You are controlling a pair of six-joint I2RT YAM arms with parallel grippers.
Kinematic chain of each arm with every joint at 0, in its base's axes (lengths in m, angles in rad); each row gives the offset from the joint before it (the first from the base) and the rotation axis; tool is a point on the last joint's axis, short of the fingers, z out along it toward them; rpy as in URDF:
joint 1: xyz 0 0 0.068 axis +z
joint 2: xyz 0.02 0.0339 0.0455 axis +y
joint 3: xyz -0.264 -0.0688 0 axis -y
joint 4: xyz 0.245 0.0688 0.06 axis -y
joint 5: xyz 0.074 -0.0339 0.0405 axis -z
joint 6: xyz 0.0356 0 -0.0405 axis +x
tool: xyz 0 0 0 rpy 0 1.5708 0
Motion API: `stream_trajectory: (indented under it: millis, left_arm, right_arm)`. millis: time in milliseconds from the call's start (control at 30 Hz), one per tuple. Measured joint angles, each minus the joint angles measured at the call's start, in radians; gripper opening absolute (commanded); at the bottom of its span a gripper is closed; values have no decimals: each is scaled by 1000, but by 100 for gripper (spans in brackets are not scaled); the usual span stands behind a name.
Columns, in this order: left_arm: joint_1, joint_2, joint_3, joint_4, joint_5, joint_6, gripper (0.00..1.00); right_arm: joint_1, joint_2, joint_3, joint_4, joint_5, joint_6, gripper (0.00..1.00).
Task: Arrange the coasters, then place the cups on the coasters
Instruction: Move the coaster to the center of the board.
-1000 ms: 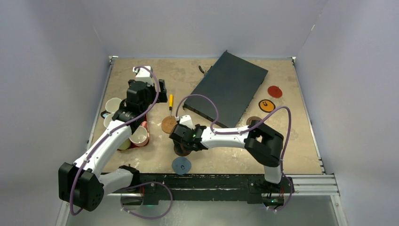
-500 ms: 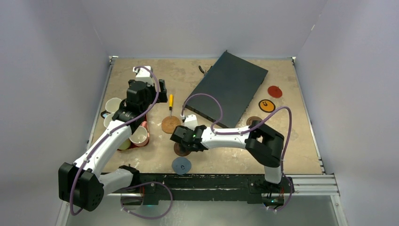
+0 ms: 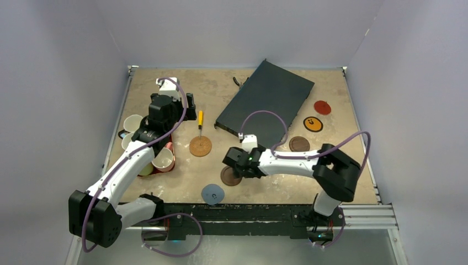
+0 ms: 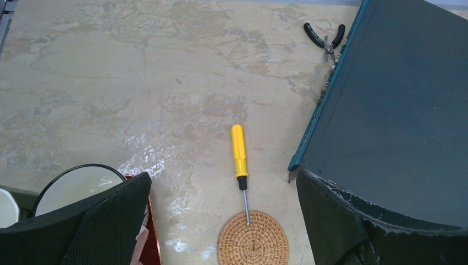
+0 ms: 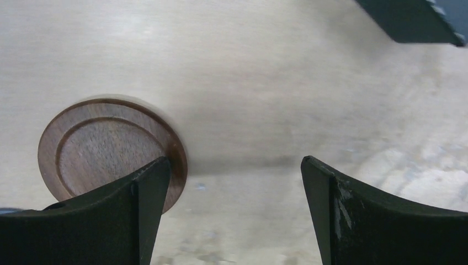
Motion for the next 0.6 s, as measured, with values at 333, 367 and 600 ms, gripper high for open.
stream_trajectory:
  millis: [333, 367, 600]
  left_arm:
    - [0, 8, 0, 0, 0, 0, 99]
    - [0, 8, 0, 0, 0, 0, 99]
    - [0, 8, 0, 0, 0, 0, 99]
  right_arm:
    - [-149, -267, -236, -124, -29, 16, 91]
    - [-154, -282, -239, -143, -34, 15, 92]
    - [-138, -317, -157, -178, -34, -8, 98]
